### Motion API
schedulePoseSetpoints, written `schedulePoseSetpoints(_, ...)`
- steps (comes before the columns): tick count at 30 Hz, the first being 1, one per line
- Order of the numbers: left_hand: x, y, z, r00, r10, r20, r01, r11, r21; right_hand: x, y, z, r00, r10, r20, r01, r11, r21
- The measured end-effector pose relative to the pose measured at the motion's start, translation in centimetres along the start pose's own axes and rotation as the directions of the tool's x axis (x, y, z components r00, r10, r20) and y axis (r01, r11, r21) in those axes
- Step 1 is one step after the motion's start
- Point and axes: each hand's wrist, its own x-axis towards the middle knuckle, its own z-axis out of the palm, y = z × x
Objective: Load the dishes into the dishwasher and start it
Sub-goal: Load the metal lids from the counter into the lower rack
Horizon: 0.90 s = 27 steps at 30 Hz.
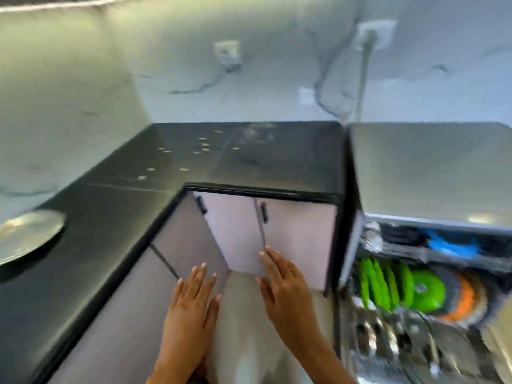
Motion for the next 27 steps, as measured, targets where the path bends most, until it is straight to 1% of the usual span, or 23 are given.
schedulePoseSetpoints(2, -1.4, -3.4, -2.2, 0.985, -0.145, -0.093, 0.147, 0.989, 0.013, 2.7, -3.1, 2.6, 0.986, -0.157, 0.065, 0.153, 0.987, 0.052)
schedulePoseSetpoints(5, -2.5, -8.0, -4.5, 0.924, -0.319, -0.212, 0.324, 0.946, -0.010, 6.6, -7.0, 7.6, 0.922, -0.356, 0.149, 0.346, 0.934, 0.091)
schedulePoseSetpoints(8, -3.0, -13.1, -6.1, 0.841, -0.444, -0.311, 0.463, 0.886, -0.012, 10.8, -11.3, 13.7, 0.845, -0.493, 0.209, 0.473, 0.870, 0.142)
schedulePoseSetpoints(10, -2.7, -16.6, -6.6, 0.789, -0.511, -0.342, 0.547, 0.837, 0.012, 13.2, -13.9, 17.6, 0.805, -0.551, 0.220, 0.517, 0.834, 0.193)
schedulePoseSetpoints(13, -1.7, -23.4, -6.4, 0.725, -0.584, -0.364, 0.649, 0.757, 0.079, 16.7, -18.1, 24.3, 0.765, -0.596, 0.244, 0.539, 0.800, 0.262)
schedulePoseSetpoints(16, 0.1, -30.4, -6.6, 0.691, -0.618, -0.374, 0.705, 0.690, 0.163, 19.7, -21.6, 30.5, 0.737, -0.611, 0.290, 0.539, 0.790, 0.293)
schedulePoseSetpoints(19, 2.2, -37.2, -6.6, 0.679, -0.643, -0.354, 0.731, 0.638, 0.244, 21.8, -23.9, 35.5, 0.710, -0.619, 0.336, 0.531, 0.784, 0.321)
schedulePoseSetpoints(21, 3.8, -41.4, -6.7, 0.701, -0.627, -0.339, 0.713, 0.624, 0.319, 22.7, -24.4, 38.2, 0.696, -0.616, 0.368, 0.523, 0.787, 0.328)
schedulePoseSetpoints(23, 5.3, -45.4, -6.8, 0.686, -0.667, -0.291, 0.724, 0.591, 0.355, 23.5, -24.4, 40.4, 0.690, -0.602, 0.402, 0.498, 0.798, 0.341)
schedulePoseSetpoints(27, 6.9, -50.6, -6.6, 0.631, -0.767, -0.118, 0.737, 0.545, 0.400, 24.5, -23.5, 42.7, 0.692, -0.578, 0.433, 0.463, 0.815, 0.349)
